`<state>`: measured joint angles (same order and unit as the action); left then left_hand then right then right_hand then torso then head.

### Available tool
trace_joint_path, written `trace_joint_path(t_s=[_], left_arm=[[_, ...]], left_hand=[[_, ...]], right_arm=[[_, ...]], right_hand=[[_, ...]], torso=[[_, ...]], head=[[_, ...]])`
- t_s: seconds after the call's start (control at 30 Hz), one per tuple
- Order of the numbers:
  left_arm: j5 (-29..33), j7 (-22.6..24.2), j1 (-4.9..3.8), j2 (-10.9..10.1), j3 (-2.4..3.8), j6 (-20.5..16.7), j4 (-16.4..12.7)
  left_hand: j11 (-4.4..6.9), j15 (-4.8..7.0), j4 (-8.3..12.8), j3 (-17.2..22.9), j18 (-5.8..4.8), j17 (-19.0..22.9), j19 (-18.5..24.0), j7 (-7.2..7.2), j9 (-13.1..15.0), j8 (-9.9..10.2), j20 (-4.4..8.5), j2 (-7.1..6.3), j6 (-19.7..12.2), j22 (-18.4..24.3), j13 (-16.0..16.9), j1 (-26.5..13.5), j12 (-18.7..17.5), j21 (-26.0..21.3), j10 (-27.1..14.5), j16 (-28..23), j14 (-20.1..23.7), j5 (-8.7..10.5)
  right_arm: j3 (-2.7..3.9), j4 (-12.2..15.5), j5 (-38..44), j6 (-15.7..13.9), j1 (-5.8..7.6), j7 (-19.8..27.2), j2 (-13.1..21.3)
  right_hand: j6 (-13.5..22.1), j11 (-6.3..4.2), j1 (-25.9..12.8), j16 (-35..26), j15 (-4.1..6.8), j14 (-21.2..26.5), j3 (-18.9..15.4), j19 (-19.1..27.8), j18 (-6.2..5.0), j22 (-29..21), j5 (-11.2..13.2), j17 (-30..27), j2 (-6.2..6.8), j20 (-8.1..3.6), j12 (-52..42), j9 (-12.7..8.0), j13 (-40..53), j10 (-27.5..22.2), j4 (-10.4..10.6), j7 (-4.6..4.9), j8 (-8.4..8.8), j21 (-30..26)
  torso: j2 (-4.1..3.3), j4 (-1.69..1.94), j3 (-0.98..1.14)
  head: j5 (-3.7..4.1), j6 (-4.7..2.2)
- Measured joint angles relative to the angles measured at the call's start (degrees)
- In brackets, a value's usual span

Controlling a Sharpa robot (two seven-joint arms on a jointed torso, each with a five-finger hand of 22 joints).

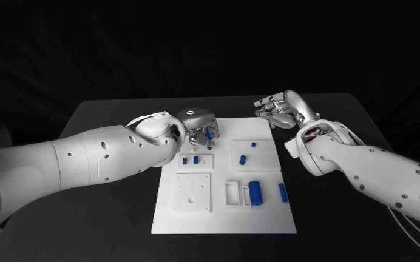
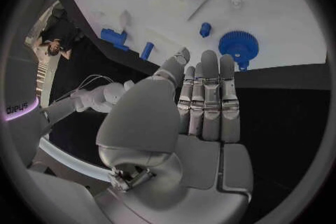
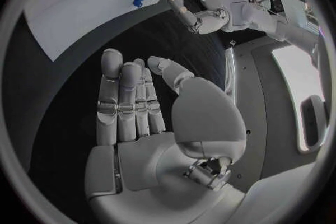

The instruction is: Assemble the parts on the task board

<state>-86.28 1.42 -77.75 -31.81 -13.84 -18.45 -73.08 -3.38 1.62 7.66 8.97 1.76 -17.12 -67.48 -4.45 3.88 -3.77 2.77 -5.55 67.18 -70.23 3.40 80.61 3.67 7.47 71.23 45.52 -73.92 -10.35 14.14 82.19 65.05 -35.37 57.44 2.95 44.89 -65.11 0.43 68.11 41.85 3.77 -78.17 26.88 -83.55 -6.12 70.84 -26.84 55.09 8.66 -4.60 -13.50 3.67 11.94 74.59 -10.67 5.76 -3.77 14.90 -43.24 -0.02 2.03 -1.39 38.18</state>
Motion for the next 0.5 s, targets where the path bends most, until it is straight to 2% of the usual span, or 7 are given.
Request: trace_joint_path(t_s=[0.1,0.3,0.37,0.5], left_arm=[[-1.41,-0.15,0.36,0.51,0.00,1.05,0.63],[-3.06,-0.56,0.71,1.25,0.00,2.35,1.72],[-3.54,-0.75,0.81,1.44,0.00,2.67,2.11],[-4.23,-1.15,0.88,1.59,0.01,3.26,2.66]], left_hand=[[-0.23,-0.02,-0.16,0.16,0.00,-0.76,-0.30,-0.45,-0.04,0.00,-0.11,0.00,-0.55,-0.97,0.00,0.00,0.00,0.00,-0.82,1.99,0.02,0.00],[-0.44,0.01,-0.56,0.56,0.00,-1.35,-0.84,-0.19,-0.04,0.00,0.01,-0.34,-1.22,-2.98,0.00,0.34,0.00,0.41,-2.47,4.91,0.43,0.00],[-0.51,0.01,-0.65,0.65,0.89,-1.87,-1.42,-0.19,-0.04,0.00,0.18,-0.71,-1.21,-3.92,0.00,0.37,0.00,1.00,-2.77,6.81,0.43,-0.10],[-0.43,0.21,-0.95,1.36,0.90,-2.68,-1.83,-0.15,-0.03,0.00,0.20,-0.88,-1.69,-4.72,0.01,0.58,0.00,2.24,-3.26,11.06,0.62,-0.78]], right_arm=[[0.00,0.20,-0.10,0.01,0.00,0.09,0.03],[0.00,0.51,-0.26,0.02,0.00,0.21,0.14],[0.00,0.60,-0.32,0.02,0.00,0.24,0.19],[0.00,0.80,-0.40,0.02,0.00,0.30,0.24]], right_hand=[[0.22,0.39,-0.31,0.17,-0.22,0.20,0.00,-0.01,-0.14,0.02,0.00,-0.36,-0.31,0.01,2.89,-0.02,-2.14,0.79,0.00,0.21,0.00,-0.33],[0.25,0.49,-0.30,0.71,-0.24,0.18,0.00,-0.11,-0.38,0.60,0.00,-0.74,-0.30,0.11,5.39,-0.02,-5.01,1.10,0.00,0.24,0.00,-0.94],[0.24,0.49,-0.30,0.71,-0.25,0.18,0.00,-0.10,-0.42,0.71,0.00,-0.79,-0.30,0.11,5.63,-0.02,-5.39,1.11,0.00,0.24,0.00,-0.94],[0.24,0.49,-0.30,0.71,-0.31,0.11,0.00,-0.11,-0.47,0.85,0.00,-0.85,-0.30,0.11,5.64,-0.02,-5.77,1.11,0.00,0.23,0.00,-1.21]], torso=[[-0.12,-0.02,-0.01],[-0.34,-0.09,-0.08],[-0.36,-0.09,-0.08],[-0.38,-0.09,-0.08]], head=[[0.02,-0.03],[0.09,-0.06],[0.16,-0.07],[0.25,0.03]])
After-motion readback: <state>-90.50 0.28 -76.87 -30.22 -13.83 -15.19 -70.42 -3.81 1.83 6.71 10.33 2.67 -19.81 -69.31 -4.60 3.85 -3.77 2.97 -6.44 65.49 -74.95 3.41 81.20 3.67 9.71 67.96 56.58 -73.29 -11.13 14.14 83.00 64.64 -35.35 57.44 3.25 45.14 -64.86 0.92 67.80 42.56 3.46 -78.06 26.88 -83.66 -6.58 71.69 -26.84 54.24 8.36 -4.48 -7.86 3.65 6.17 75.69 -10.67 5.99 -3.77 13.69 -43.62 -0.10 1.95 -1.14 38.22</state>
